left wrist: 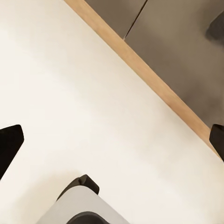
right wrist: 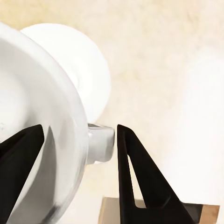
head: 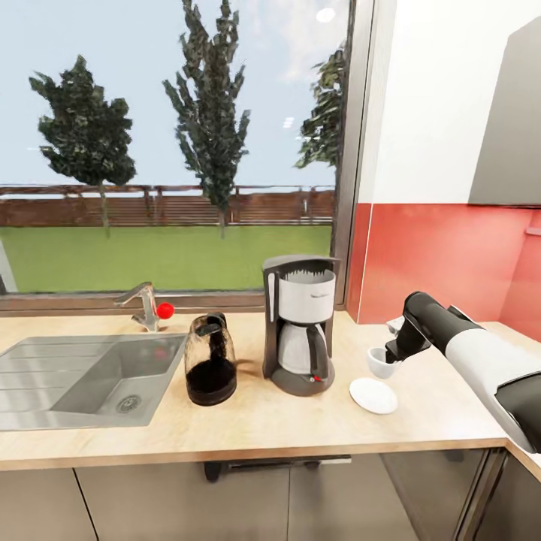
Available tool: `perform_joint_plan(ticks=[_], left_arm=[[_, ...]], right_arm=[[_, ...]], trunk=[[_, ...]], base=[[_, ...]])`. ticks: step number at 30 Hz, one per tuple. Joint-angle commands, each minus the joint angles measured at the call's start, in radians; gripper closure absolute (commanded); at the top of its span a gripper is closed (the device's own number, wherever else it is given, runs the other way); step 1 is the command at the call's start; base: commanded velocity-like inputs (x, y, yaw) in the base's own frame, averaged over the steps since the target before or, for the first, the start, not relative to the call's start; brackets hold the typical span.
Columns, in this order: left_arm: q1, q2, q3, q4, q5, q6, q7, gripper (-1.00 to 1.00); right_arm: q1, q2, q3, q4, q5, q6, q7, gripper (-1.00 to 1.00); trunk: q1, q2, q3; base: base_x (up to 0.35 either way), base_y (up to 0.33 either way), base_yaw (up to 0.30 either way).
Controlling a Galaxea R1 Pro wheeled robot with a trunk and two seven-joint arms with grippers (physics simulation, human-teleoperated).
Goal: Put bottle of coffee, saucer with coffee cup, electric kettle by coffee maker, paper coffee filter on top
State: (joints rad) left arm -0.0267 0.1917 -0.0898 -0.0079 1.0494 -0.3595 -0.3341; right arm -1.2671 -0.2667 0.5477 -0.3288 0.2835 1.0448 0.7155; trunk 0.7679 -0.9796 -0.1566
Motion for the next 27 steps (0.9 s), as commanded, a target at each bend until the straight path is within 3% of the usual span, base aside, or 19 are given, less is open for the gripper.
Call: perform_joint_plan(ticks=[1, 11, 18, 27], left_arm=[[-0.001, 0.0, -0.008, 0.001, 0.011, -0.003, -0.005, -1.0], [-0.001, -0.001, -0.008, 0.001, 0.011, -0.005, -0.005, -1.0], [-0.001, -0.003, -0.008, 0.001, 0.011, -0.006, -0.005, -1.0], [-0.001, -0.005, -0.008, 0.001, 0.011, -0.006, -0.005, -1.0]], right_arm=[[-0.001, 0.0, 0.002, -0.002, 0.008, 0.002, 0.012, 1.0], [-0.001, 0.006, 0.0, -0.001, 0.006, 0.002, 0.019, 1.0], [0.0, 0.01, -0.037, 0.037, 0.007, 0.002, 0.017, 1.0], [0.0, 0.01, -0.041, 0.054, 0.008, 0.002, 0.015, 1.0]], trunk=[[0.004, -0.008, -0.005], [0.042, -0.078, -0.036], [0.069, -0.127, -0.058], [0.104, -0.19, -0.086]], base=[[0.0, 0.0, 0.0], [0.0, 0.0, 0.0], [0.0, 0.0, 0.0], [0.0, 0.0, 0.0]])
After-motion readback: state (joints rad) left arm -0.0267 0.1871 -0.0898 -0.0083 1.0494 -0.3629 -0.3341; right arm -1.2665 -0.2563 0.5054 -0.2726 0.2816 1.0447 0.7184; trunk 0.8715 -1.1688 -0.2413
